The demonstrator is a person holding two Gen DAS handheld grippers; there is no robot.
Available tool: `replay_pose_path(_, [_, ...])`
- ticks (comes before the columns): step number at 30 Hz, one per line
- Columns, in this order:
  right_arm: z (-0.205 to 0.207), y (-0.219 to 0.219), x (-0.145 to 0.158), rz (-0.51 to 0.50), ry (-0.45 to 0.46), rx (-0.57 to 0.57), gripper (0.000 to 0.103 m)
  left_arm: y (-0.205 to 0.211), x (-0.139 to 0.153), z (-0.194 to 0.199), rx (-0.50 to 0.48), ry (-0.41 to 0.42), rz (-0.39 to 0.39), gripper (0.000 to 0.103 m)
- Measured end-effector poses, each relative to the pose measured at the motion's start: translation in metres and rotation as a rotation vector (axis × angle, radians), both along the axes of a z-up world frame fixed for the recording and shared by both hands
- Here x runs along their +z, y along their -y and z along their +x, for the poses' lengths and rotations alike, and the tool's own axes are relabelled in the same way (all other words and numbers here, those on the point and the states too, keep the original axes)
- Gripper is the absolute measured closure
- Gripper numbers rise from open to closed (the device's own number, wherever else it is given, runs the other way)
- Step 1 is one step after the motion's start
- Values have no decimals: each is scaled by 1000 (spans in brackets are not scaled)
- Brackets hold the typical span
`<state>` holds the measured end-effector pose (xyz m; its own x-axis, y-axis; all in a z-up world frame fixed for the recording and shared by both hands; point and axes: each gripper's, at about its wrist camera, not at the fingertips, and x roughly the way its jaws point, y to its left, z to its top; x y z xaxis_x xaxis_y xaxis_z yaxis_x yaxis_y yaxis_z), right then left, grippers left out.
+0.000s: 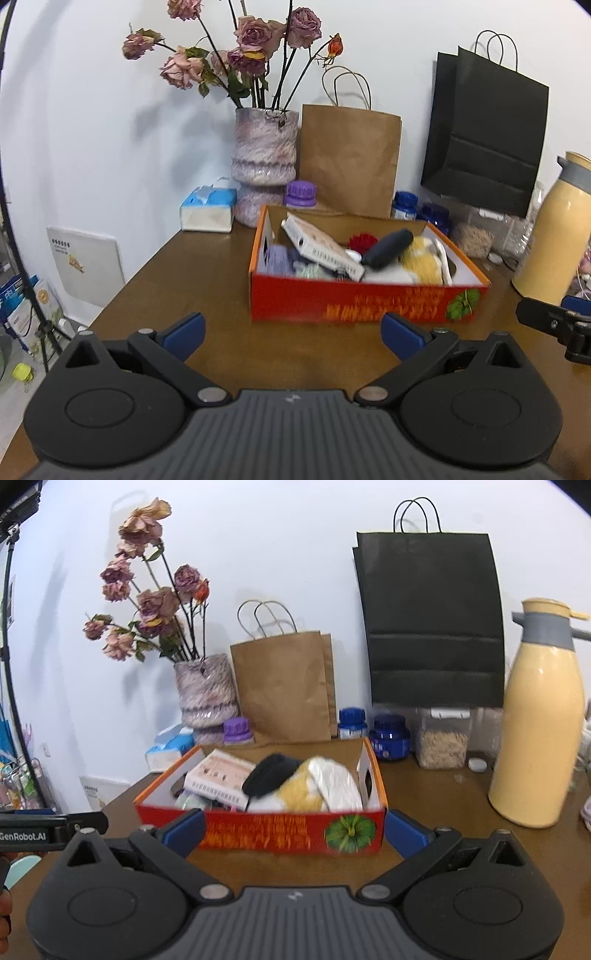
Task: Flip cup upright
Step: 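Lift both tools out of the box and move back over the table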
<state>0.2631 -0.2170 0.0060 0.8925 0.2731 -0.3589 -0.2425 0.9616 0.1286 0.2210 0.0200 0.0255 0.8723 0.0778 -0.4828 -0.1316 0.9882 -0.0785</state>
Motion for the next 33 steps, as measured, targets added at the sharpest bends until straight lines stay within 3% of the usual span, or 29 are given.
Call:
replay_pose_path(14, [-65, 9, -23, -14, -63, 3, 0, 12, -8, -63, -26, -16, 17, 0])
replay_pose_path(33, [-79, 11, -23, -17, -58, 4, 0, 15, -11, -76, -35, -18, 25, 0])
